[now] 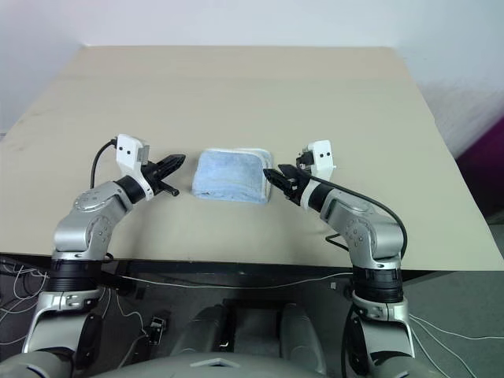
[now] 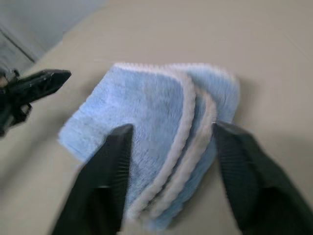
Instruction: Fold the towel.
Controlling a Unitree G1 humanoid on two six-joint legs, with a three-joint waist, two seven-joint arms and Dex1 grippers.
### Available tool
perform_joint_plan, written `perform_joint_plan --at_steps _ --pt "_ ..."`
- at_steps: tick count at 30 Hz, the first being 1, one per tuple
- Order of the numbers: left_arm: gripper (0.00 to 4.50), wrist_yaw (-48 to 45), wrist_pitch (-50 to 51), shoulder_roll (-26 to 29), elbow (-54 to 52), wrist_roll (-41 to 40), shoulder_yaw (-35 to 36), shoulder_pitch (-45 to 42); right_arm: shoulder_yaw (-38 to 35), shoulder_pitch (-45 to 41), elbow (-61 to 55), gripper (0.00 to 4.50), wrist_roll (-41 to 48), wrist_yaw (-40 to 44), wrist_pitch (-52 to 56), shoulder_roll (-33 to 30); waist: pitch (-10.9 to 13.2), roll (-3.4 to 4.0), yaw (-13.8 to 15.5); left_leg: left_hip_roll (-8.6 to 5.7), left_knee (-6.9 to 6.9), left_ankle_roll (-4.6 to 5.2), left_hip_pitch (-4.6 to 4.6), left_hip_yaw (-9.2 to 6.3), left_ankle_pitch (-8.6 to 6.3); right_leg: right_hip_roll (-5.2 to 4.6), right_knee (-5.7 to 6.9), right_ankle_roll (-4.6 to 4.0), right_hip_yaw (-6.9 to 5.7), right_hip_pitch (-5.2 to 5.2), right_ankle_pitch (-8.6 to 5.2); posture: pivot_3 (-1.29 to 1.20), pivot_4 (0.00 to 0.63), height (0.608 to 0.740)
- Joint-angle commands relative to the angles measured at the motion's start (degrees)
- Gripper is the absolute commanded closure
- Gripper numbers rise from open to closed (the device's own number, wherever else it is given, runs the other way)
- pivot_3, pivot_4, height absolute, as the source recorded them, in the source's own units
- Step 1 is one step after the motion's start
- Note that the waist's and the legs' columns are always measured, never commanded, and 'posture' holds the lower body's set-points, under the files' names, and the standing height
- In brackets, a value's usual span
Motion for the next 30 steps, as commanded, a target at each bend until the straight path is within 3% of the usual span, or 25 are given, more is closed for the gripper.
perform_joint_plan --at_steps 1,3,9,30 --pt "4.5 -1.3 -1.4 1.1 -2.1 -0.4 0.7 0.7 -5.0 -2.4 4.3 0.64 4.8 -3.1 5.1 2.3 0.0 0.0 0.0 0.0 0.0 0.0 0.0 0.0 0.0 0.0 0.0 0.0 0.0 0.0 0.0 0.0 0.15 0.74" --pt "4.5 -1.6 -1.5 1.2 -2.5 -0.4 0.7 1.3 -6.8 -3.6 7.2 0.02 6.0 -4.6 6.2 3.5 0.0 0.0 -0.1 0.0 -0.01 0.0 0.0 0.01 0.0 0.0 0.0 0.0 0.0 -0.01 0.0 0.0 0.15 0.74" --pt "4.5 -1.7 -0.6 1.5 -5.6 -1.0 1.0 3.7 -9.1 -6.0 12.5 0.02 7.7 -7.5 8.3 4.9 0.0 0.01 -0.3 0.02 -0.01 0.0 0.0 0.04 0.0 0.02 0.07 0.0 0.03 -0.05 0.0 0.0 0.15 0.74" --pt "4.5 -5.7 0.5 4.2 -10.6 -4.7 2.0 8.6 -0.1 -15.1 24.4 0.02 5.8 -3.7 9.5 9.0 0.0 0.02 -2.7 0.11 -0.06 0.0 0.04 0.11 0.0 0.08 0.13 -0.01 0.09 -0.1 0.0 0.0 0.15 0.74"
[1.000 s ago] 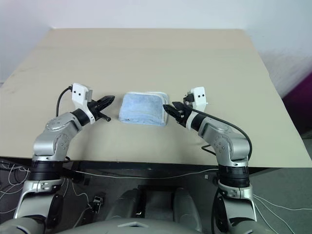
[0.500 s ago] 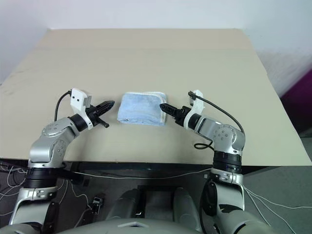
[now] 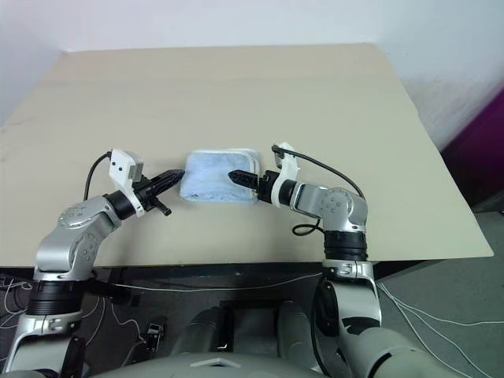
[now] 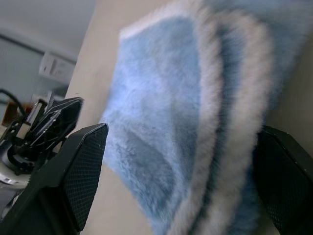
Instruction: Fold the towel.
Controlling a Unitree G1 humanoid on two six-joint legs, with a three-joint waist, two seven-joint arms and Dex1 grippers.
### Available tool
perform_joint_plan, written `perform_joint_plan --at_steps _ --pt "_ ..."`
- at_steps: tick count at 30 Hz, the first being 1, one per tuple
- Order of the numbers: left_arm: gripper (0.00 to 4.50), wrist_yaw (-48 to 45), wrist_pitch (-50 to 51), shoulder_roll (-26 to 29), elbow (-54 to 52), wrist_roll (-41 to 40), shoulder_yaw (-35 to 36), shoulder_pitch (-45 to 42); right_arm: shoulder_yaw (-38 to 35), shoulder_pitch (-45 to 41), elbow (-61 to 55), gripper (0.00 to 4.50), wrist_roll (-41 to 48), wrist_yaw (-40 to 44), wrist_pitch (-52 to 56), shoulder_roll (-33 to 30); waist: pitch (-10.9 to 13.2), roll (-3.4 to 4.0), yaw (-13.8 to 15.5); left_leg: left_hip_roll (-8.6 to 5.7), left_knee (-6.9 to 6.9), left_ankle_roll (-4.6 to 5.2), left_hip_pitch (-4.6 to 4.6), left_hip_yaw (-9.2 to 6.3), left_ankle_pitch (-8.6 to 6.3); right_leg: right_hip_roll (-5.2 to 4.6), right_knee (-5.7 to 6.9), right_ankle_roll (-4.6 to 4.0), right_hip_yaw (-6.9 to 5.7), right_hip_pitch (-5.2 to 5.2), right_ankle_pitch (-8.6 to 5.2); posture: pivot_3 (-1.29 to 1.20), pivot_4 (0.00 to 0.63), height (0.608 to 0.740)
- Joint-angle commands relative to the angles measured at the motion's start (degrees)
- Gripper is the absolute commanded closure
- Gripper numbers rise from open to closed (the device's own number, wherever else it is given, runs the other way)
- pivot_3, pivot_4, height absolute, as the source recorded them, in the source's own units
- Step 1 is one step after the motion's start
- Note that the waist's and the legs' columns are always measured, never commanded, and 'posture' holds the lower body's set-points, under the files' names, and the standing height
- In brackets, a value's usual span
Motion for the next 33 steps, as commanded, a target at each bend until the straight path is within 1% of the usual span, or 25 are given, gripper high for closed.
perform_joint_plan --at_steps 1,2,5,16,17,19,21,24,28,33 --pt "4.5 -0.1 -0.1 0.6 -2.3 -1.3 1.5 0.3 0.9 -1.9 3.2 0.02 -0.3 1.2 -0.5 1.0 0.0 0.0 0.0 0.0 0.0 0.0 0.0 0.0 0.0 0.0 0.0 0.0 0.0 0.0 0.0 0.0 0.15 0.74" --pt "4.5 0.0 -0.1 0.6 -2.6 -1.4 1.6 0.4 0.6 -2.3 4.2 0.02 -0.4 1.3 -0.8 1.0 0.0 0.0 -0.2 0.0 0.0 0.0 0.0 0.0 0.0 0.0 0.0 0.0 0.0 0.0 0.0 0.0 0.15 0.74" --pt "4.5 0.3 0.0 0.6 -3.2 -1.7 1.6 0.8 -0.8 -2.9 5.7 0.57 0.1 0.9 -1.4 1.3 0.0 0.0 -0.4 0.01 -0.01 0.0 0.01 0.0 0.0 0.01 0.01 0.0 0.01 -0.01 0.0 0.0 0.15 0.74" --pt "4.5 0.5 0.1 0.6 -3.3 -1.8 1.1 0.5 -4.7 -1.5 3.6 4.36 2.4 -0.5 -0.7 1.7 0.0 0.0 -0.2 0.0 0.0 0.0 0.0 0.02 0.0 -0.01 0.0 0.0 0.02 0.0 0.0 0.0 0.15 0.74" --pt "4.5 0.5 0.1 0.6 -3.2 -1.8 1.0 0.5 -5.2 -1.4 3.2 4.48 2.8 -0.9 -0.6 2.0 0.0 0.0 -0.2 0.0 0.0 0.0 0.0 0.01 0.0 -0.01 0.01 0.0 0.02 0.0 0.0 0.0 0.15 0.74" --pt "4.5 0.4 0.1 0.5 -2.9 -1.6 0.6 0.0 -7.8 -1.2 1.1 4.48 4.8 -2.9 -0.7 3.2 0.0 0.0 -0.2 -0.01 0.0 0.0 0.0 0.01 0.0 -0.01 0.01 0.0 0.02 0.0 0.0 0.0 0.15 0.74" --pt "4.5 0.4 0.1 0.3 -2.8 -1.5 0.3 -0.5 -12.1 -1.1 -1.7 4.48 7.2 -6.4 -2.1 4.4 0.0 0.0 -0.1 -0.01 0.0 0.0 -0.02 0.01 0.0 -0.02 0.01 0.0 0.02 -0.02 0.0 0.0 0.15 0.74" --pt "4.5 0.3 0.3 0.2 -2.9 -1.6 -0.1 -0.8 -18.4 -1.4 -4.2 4.48 9.6 -12.6 -4.3 4.0 0.0 0.01 0.4 -0.04 0.02 0.0 -0.03 0.01 0.0 -0.05 0.01 0.0 0.02 -0.02 0.0 0.0 0.15 0.74" --pt "4.5 0.0 0.3 -0.1 -2.7 -1.5 -0.8 -1.0 -29.5 -2.7 -7.8 4.48 15.8 -22.9 -8.5 0.7 0.0 0.01 1.4 -0.07 0.03 0.01 -0.04 0.03 0.0 -0.08 -0.01 0.0 0.02 -0.01 0.0 0.0 0.15 0.74" --pt "4.5 -0.7 0.5 -1.7 -1.6 -1.4 -2.7 -2.3 -39.0 -0.7 -12.3 4.48 19.0 -36.1 -16.1 -4.6 0.0 0.01 1.7 -0.09 0.03 0.02 -0.05 0.06 -0.01 -0.1 -0.03 0.0 0.02 0.0 0.0 0.0 0.15 0.74"
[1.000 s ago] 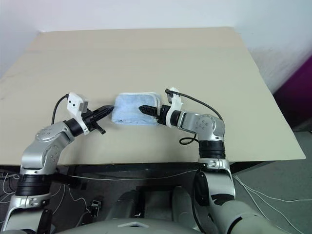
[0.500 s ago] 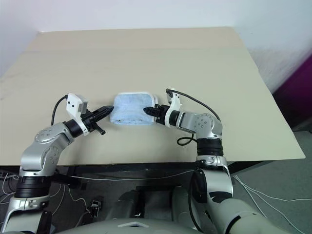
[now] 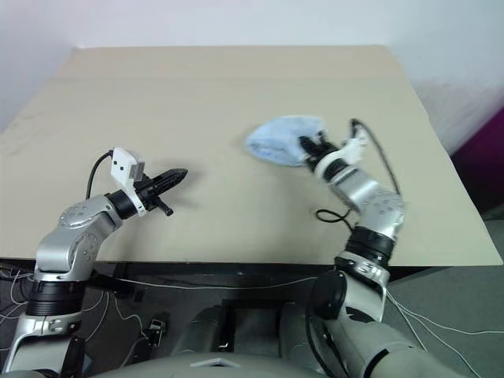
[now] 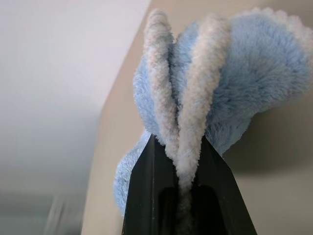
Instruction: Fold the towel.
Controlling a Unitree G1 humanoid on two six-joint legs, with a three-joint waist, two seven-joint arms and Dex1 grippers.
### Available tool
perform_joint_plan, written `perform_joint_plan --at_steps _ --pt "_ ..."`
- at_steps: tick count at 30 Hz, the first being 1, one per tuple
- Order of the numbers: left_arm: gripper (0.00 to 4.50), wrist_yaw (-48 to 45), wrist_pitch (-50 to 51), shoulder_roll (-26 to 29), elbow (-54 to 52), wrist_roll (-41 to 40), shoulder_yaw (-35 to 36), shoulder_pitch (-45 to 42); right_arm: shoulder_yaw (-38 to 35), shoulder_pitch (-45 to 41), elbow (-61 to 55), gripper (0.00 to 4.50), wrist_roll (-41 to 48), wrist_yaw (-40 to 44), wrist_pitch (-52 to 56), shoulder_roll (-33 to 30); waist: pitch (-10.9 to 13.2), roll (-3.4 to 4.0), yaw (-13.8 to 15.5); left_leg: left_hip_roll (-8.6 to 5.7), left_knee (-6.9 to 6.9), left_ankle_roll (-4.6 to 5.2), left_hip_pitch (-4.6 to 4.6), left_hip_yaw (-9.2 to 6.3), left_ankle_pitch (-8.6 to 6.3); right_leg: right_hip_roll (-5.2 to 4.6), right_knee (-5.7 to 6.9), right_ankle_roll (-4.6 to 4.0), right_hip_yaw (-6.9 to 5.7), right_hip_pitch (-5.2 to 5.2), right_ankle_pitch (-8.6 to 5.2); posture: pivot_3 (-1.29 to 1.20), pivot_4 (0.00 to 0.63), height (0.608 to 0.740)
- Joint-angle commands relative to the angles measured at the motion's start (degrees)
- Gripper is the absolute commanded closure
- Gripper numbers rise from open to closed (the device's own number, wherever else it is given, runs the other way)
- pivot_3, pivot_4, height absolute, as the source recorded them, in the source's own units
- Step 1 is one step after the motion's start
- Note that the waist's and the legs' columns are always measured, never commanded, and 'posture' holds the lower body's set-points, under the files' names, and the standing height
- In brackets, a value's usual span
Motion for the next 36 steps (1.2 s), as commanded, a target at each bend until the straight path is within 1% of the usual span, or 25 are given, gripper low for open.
perform_joint_plan --at_steps 1,5,9,12,17,21,25,30,32,35,36 --pt "4.5 -1.2 -0.4 -1.1 -0.3 -0.4 -1.9 -2.0 -6.0 0.8 -5.1 4.48 3.3 -8.8 -6.3 -2.2 0.0 0.0 -0.1 0.01 0.0 0.0 0.0 0.01 0.0 0.01 0.0 0.0 0.0 0.0 0.0 0.0 0.15 0.74" --pt "4.5 -1.8 -0.5 -2.5 1.2 -0.1 -3.6 -3.7 -7.8 3.8 -8.6 4.48 6.5 -18.2 -8.9 -0.9 0.0 0.01 -0.8 0.09 -0.03 0.01 0.03 0.11 0.01 0.09 0.03 0.0 0.09 0.0 0.0 0.0 0.15 0.74" --pt "4.5 -2.8 -0.8 -3.6 2.4 0.3 -5.4 -5.4 -6.7 7.7 -11.4 4.48 10.1 -26.8 -10.1 2.5 0.0 0.03 -1.0 0.15 -0.06 0.01 0.1 0.29 0.01 0.17 0.11 0.0 0.3 -0.03 0.0 0.0 0.15 0.74" --pt "4.5 -2.9 -0.8 -4.0 2.7 0.3 -5.8 -5.7 -5.5 10.2 -13.6 4.48 10.7 -31.7 -11.9 3.7 0.0 0.04 -0.7 0.14 -0.04 0.03 0.1 0.35 0.0 0.15 0.11 0.0 0.37 -0.04 0.0 0.0 0.15 0.74" --pt "4.5 -3.1 -0.9 -4.4 3.0 0.5 -6.1 -5.8 -2.1 12.5 -16.8 4.48 13.3 -35.2 -13.5 3.2 0.0 0.04 -0.5 0.1 -0.01 0.05 0.1 0.34 -0.01 0.15 0.09 0.01 0.37 -0.02 0.0 0.0 0.15 0.74" --pt "4.5 -3.1 -1.0 -4.9 3.3 0.7 -6.3 -6.0 0.0 14.0 -17.2 4.48 15.6 -35.5 -14.2 1.5 0.0 0.04 -0.6 0.11 -0.02 0.05 0.1 0.34 -0.01 0.16 0.09 0.01 0.37 -0.02 0.0 0.0 0.15 0.74" --pt "4.5 -3.2 -1.0 -5.2 3.4 0.8 -6.3 -6.1 1.6 15.4 -17.3 3.35 17.5 -34.7 -15.5 0.2 0.0 0.04 -0.6 0.11 -0.02 0.05 0.1 0.34 -0.01 0.2 0.09 0.01 0.37 -0.02 0.0 0.0 0.15 0.74" --pt "4.5 -3.5 -1.2 -5.5 3.9 0.9 -6.3 -6.4 3.4 17.0 -17.9 1.65 18.8 -34.6 -17.9 -0.6 0.0 0.04 -0.6 0.11 -0.02 0.06 0.1 0.34 -0.01 0.22 0.09 0.01 0.37 -0.01 0.0 0.0 0.15 0.74" --pt "4.5 -3.7 -1.3 -5.5 4.1 0.9 -6.2 -6.5 4.0 17.3 -18.6 0.94 17.9 -34.1 -19.8 -0.8 0.0 0.04 -0.6 0.11 -0.02 0.05 0.1 0.34 -0.01 0.22 0.09 0.01 0.37 -0.01 0.0 0.0 0.15 0.74" --pt "4.5 -3.7 -1.4 -5.5 4.3 0.9 -5.8 -6.4 6.8 18.9 -20.0 0.02 11.3 -31.6 -21.9 -3.8 0.0 0.04 -0.6 0.11 -0.01 0.06 0.1 0.34 -0.01 0.23 0.09 0.01 0.37 -0.01 0.0 0.0 0.15 0.74" --pt "4.5 -3.2 -1.7 -5.6 4.4 0.9 -5.2 -6.3 7.9 19.5 -20.8 0.02 8.7 -30.0 -22.9 -5.0 0.0 0.04 -0.5 0.1 -0.01 0.06 0.1 0.36 -0.01 0.23 0.08 0.01 0.37 -0.01 0.0 0.0 0.15 0.74"
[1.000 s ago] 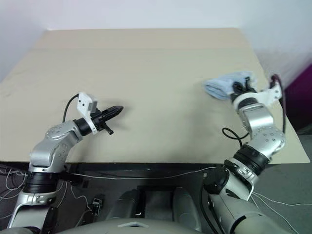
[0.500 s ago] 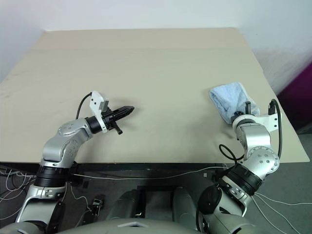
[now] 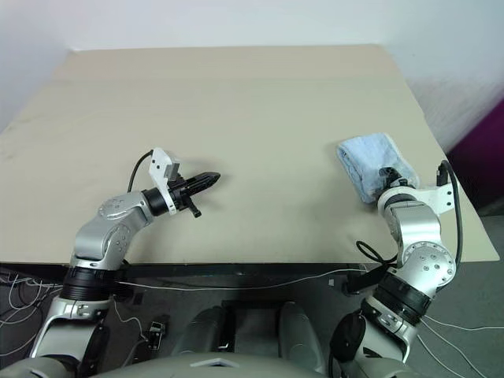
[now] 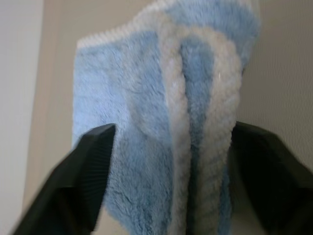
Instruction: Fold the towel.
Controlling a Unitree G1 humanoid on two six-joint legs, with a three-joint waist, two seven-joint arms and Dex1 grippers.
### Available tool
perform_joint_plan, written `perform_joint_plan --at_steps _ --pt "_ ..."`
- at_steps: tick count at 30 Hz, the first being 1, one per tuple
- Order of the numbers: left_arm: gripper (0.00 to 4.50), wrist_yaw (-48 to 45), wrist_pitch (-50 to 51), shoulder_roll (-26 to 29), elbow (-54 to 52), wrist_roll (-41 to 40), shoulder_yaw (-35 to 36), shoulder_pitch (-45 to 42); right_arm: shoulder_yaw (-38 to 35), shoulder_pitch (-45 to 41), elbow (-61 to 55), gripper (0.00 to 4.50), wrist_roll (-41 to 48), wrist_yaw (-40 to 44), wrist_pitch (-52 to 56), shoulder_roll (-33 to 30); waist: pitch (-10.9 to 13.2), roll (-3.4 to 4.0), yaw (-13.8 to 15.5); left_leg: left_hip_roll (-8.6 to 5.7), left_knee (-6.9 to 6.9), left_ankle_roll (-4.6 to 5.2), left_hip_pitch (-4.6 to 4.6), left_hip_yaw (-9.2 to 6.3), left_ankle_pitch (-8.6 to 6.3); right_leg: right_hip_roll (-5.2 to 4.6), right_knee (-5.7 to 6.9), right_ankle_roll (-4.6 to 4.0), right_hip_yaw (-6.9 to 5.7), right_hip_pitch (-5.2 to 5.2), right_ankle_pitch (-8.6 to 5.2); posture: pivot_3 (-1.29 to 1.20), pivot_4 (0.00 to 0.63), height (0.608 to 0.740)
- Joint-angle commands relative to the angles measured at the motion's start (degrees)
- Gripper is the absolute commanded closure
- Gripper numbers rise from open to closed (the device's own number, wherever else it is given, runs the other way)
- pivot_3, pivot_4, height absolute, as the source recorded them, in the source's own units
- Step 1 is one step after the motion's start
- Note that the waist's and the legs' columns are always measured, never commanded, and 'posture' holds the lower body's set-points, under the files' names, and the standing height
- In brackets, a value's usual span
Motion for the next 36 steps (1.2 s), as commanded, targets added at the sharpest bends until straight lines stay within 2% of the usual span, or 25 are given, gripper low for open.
perform_joint_plan --at_steps 1,4,7,10,16,23,31,36 --pt "4.5 0.7 -1.7 -0.1 -0.3 -0.3 1.7 -0.2 3.2 1.3 -5.0 0.02 -7.3 4.8 -3.3 -4.1 0.0 0.0 0.1 0.0 0.0 0.0 0.0 0.0 0.0 0.0 0.0 0.0 0.0 0.0 0.0 0.0 0.15 0.74" --pt "4.5 3.0 -3.4 -0.3 1.6 0.6 3.6 -0.3 7.7 2.8 -6.4 0.02 -12.5 10.6 -3.1 -8.1 0.0 0.0 0.1 0.0 0.01 0.01 0.01 0.0 0.0 0.01 -0.01 0.01 0.0 0.02 0.0 0.0 0.15 0.74" --pt "4.5 6.8 -6.2 -0.1 5.3 2.8 5.4 -0.9 17.3 4.8 -9.0 0.02 -21.5 20.9 -1.6 -16.0 0.0 0.01 -0.2 0.0 0.0 0.01 0.04 0.04 0.0 0.05 0.0 0.01 0.04 0.01 0.0 0.0 0.15 0.74" --pt "4.5 8.7 -10.1 1.1 9.4 5.5 6.3 -0.7 30.5 6.0 -11.5 0.02 -30.9 34.5 -2.4 -24.0 0.0 0.0 -0.1 0.05 0.0 0.01 0.06 0.05 0.0 0.12 -0.01 0.01 0.07 0.02 0.0 0.0 0.15 0.74" --pt "4.5 3.8 -13.3 3.9 9.5 3.3 8.7 4.1 44.7 7.0 -10.3 0.02 -38.4 53.2 -3.9 -26.5 0.0 -0.05 0.2 0.01 0.05 0.05 0.05 0.02 -0.03 -0.02 -0.1 0.01 0.04 0.07 0.0 0.0 0.15 0.74" --pt "4.5 -0.1 -11.9 7.1 5.6 -0.4 12.1 8.6 50.8 4.6 -4.6 0.02 -45.2 65.1 -8.3 -23.5 0.0 -0.09 1.0 -0.01 0.11 0.07 0.03 -0.02 -0.05 -0.14 -0.11 0.02 0.01 0.08 0.01 0.0 0.15 0.74" --pt "4.5 0.8 -10.7 6.8 1.4 -0.7 12.2 12.9 50.6 3.1 -1.0 0.02 -50.5 68.6 -10.3 -20.0 0.0 -0.11 1.5 -0.01 0.1 0.07 0.04 -0.03 -0.06 -0.15 -0.11 0.02 0.03 0.07 0.01 0.0 0.15 0.74" --pt "4.5 1.8 -8.9 6.5 -0.9 -1.3 12.5 13.8 50.8 4.6 -3.2 0.02 -52.3 69.3 -9.4 -18.4 0.0 -0.11 1.7 -0.02 0.1 0.07 0.04 -0.04 -0.06 -0.16 -0.11 0.02 0.02 0.07 0.01 0.0 0.15 0.74"
